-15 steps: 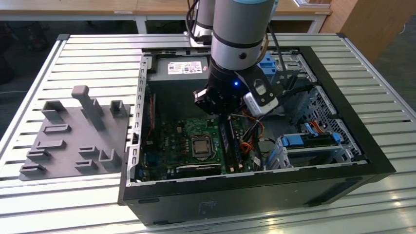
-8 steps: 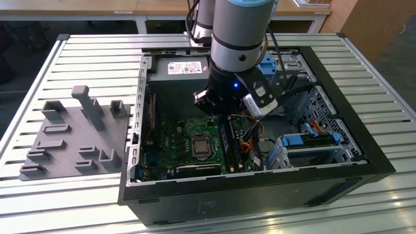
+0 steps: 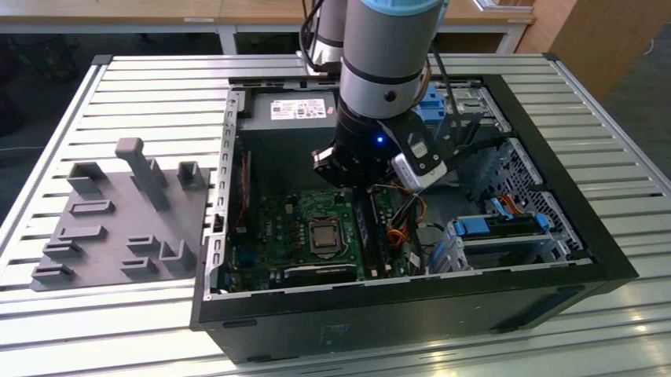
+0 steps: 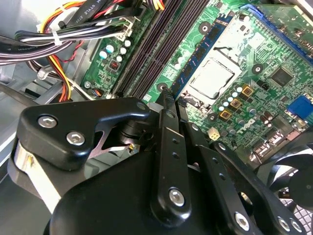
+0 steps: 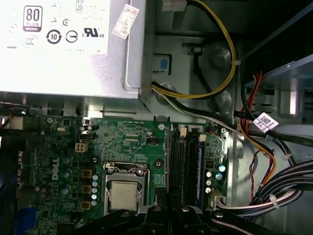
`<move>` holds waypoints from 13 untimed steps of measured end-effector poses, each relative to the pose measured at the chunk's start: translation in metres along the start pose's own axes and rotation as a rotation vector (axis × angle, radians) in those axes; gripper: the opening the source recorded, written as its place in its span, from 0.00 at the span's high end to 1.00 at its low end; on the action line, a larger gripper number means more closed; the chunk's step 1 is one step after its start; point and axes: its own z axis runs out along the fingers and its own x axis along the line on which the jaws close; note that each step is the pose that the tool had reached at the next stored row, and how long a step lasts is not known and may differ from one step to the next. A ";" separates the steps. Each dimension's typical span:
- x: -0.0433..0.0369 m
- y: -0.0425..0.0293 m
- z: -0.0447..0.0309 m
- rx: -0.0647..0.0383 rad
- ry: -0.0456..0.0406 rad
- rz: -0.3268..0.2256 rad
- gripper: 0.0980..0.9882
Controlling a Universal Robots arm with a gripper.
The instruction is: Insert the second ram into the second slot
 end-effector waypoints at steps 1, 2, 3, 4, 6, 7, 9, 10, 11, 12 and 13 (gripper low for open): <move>0.0000 0.0000 0.0006 0.000 0.0001 0.000 0.96; 0.0000 0.0000 0.0011 0.000 0.0000 0.000 0.96; 0.0000 -0.0001 0.0014 0.000 0.0001 0.000 0.96; 0.0000 -0.0001 0.0015 0.000 0.0002 0.000 0.96; 0.0000 -0.0001 0.0017 0.000 0.0000 0.000 0.96; 0.0000 -0.0001 0.0018 0.000 0.0001 0.000 0.96; -0.0001 -0.0004 0.0020 0.000 0.0001 0.000 0.96; -0.0001 -0.0004 0.0020 0.000 0.0002 0.001 0.96; -0.0001 -0.0004 0.0020 0.000 0.0003 0.001 0.96; -0.0001 -0.0004 0.0020 0.000 0.0003 0.001 0.96; -0.0001 -0.0005 0.0021 0.000 0.0003 0.001 0.96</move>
